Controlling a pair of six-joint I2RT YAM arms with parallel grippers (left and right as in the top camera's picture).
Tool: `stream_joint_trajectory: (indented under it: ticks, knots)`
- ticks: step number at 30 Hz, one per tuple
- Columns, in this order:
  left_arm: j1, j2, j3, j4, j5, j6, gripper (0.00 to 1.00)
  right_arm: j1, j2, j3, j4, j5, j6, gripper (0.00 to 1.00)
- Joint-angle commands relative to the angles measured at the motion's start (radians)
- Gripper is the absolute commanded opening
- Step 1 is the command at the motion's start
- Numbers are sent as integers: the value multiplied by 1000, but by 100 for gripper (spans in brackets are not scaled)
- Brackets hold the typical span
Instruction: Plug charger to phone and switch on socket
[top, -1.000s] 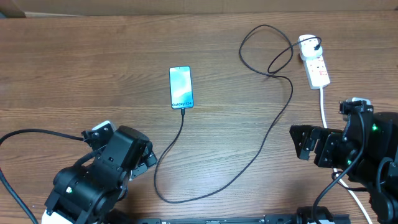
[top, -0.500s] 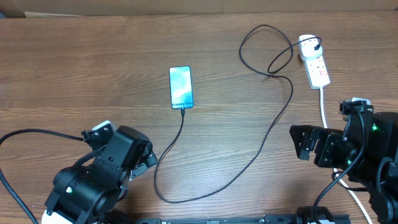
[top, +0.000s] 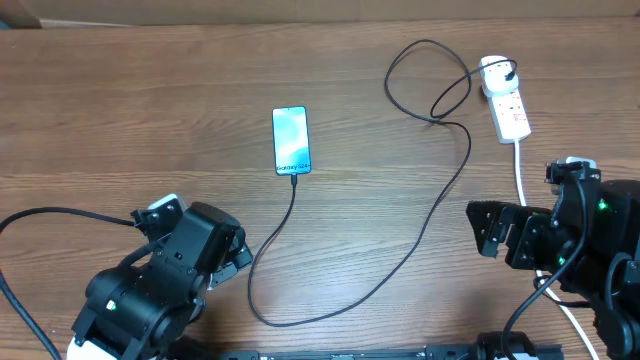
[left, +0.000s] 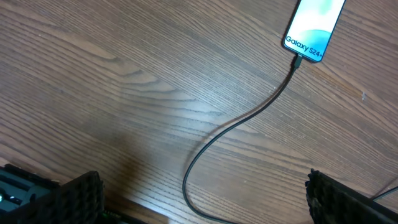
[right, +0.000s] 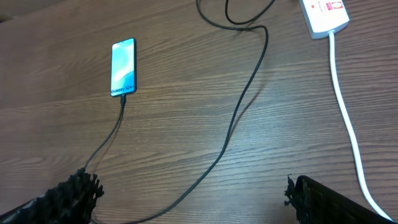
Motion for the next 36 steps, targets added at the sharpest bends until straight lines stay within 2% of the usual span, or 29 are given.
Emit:
stream_joint_trajectory:
  ticks: [1,6,12,17,24,36]
  knots:
    - [-6,-2,-7,2,-21,-22,100,23,-41,-18,35,27,-20,100]
    - [-6,-2,-7,2,-21,-22,100,87,-123,-119,167,46,-22,100]
    - [-6,-2,-7,2,-21,-22,99,100,-313,-392,380,41,-37,100]
    - [-6,-2,-7,2,-21,-22,100,100,-445,-531,416,41,-37,100]
    - [-6,-2,-7,2,-21,-22,100,95,-622,-687,605,76,-101,100]
    - [-6,-2,-7,2,-21,-22,100,3,-789,-1066,1093,-50,-101,100]
